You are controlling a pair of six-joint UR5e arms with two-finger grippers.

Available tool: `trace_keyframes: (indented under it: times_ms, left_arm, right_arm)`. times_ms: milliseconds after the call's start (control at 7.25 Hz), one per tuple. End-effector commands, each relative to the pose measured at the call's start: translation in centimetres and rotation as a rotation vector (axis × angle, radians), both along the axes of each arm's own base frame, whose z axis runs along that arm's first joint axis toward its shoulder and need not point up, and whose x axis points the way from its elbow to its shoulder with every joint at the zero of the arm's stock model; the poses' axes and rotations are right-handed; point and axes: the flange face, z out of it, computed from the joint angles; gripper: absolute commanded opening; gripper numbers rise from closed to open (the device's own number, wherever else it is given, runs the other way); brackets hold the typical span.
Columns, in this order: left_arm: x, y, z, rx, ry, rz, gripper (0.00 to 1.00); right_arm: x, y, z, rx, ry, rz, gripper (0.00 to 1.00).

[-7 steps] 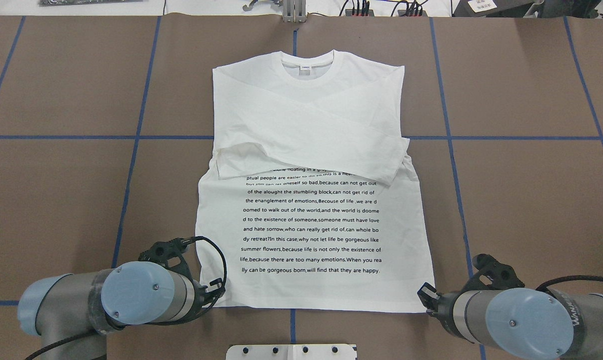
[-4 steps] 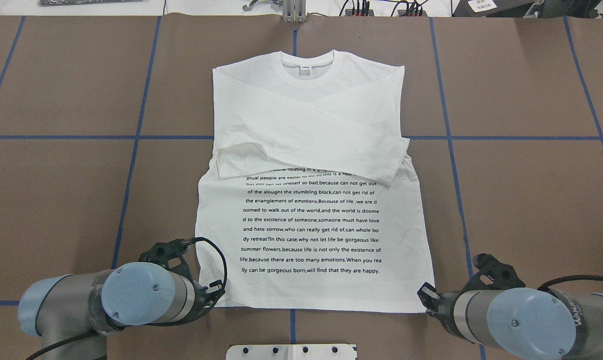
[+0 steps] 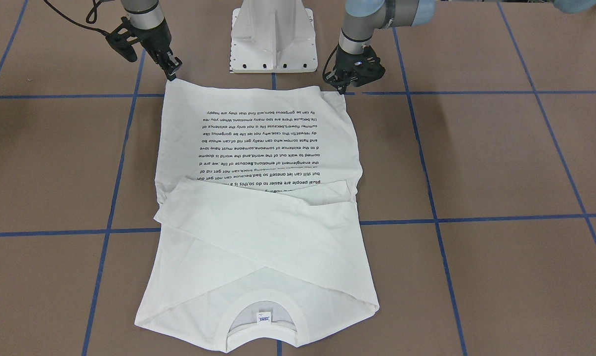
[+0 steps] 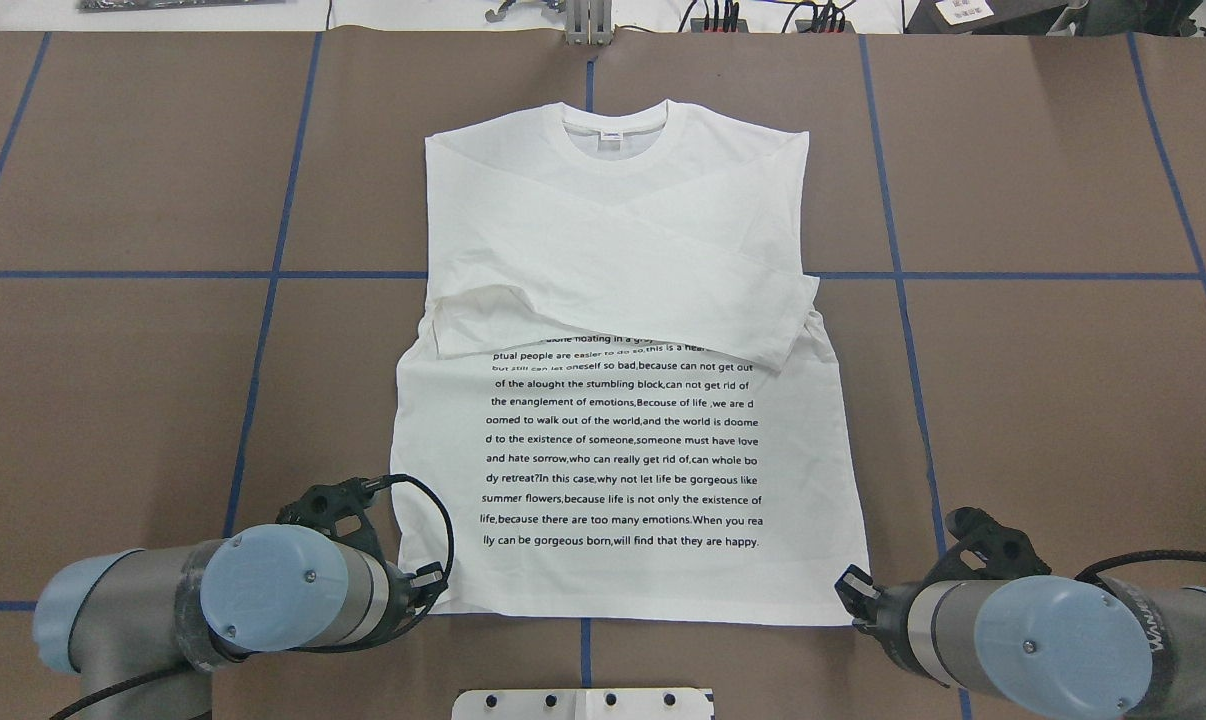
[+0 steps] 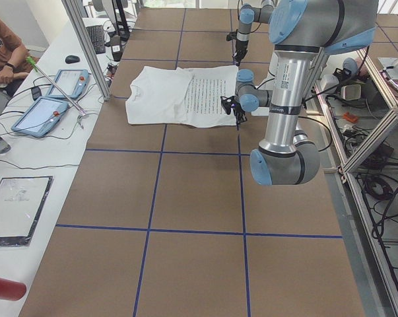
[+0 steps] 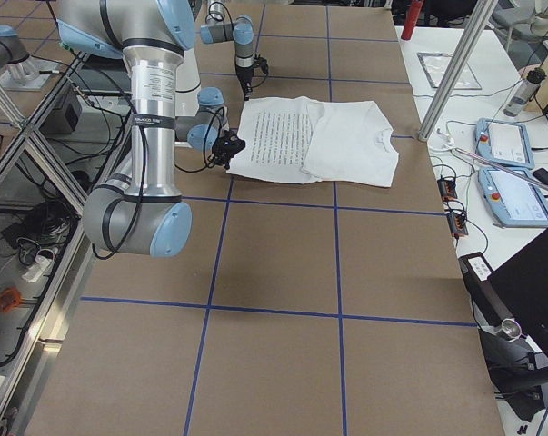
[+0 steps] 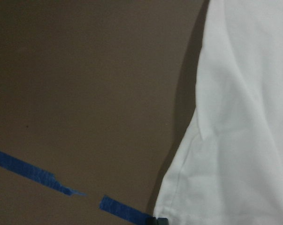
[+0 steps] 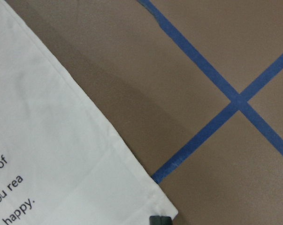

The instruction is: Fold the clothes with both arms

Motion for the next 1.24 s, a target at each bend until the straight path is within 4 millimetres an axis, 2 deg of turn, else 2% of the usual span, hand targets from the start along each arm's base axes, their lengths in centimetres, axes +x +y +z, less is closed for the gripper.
trace_keyframes:
  times_ms: [0, 138, 414, 689, 965, 1103]
  left_arm:
    - [-2.5, 0.4, 1.0, 0.008, -0.008, 0.009, 0.00]
    - [-3.7, 0.7, 1.1, 0.026, -0.005, 0.025, 0.00]
    - [-4.9, 0.9, -0.8, 0.024, 0.037, 0.017, 0.00]
    - [-5.8, 1.7, -2.7, -0.009, 0.086, 0.039, 0.00]
    - [-8.3, 2.9, -6.6, -0.046, 0.180, 0.019, 0.00]
    - [-9.9, 3.2, -8.9, -0.050, 0.236, 0.009, 0.00]
  right_arm:
    - [0.0, 0.0, 0.1, 0.000, 0.002, 0.000, 0.00]
    - [0.0, 0.2, 0.1, -0.011, 0.001, -0.013, 0.00]
    - [-0.3, 1.2, 0.2, -0.015, 0.004, -0.038, 0.00]
    - [0.5, 2.9, 0.5, -0.016, 0.015, -0.074, 0.00]
    - [2.9, 4.3, 0.2, -0.016, 0.015, -0.107, 0.00]
    - [4.6, 4.3, -1.1, -0.014, -0.008, -0.106, 0.00]
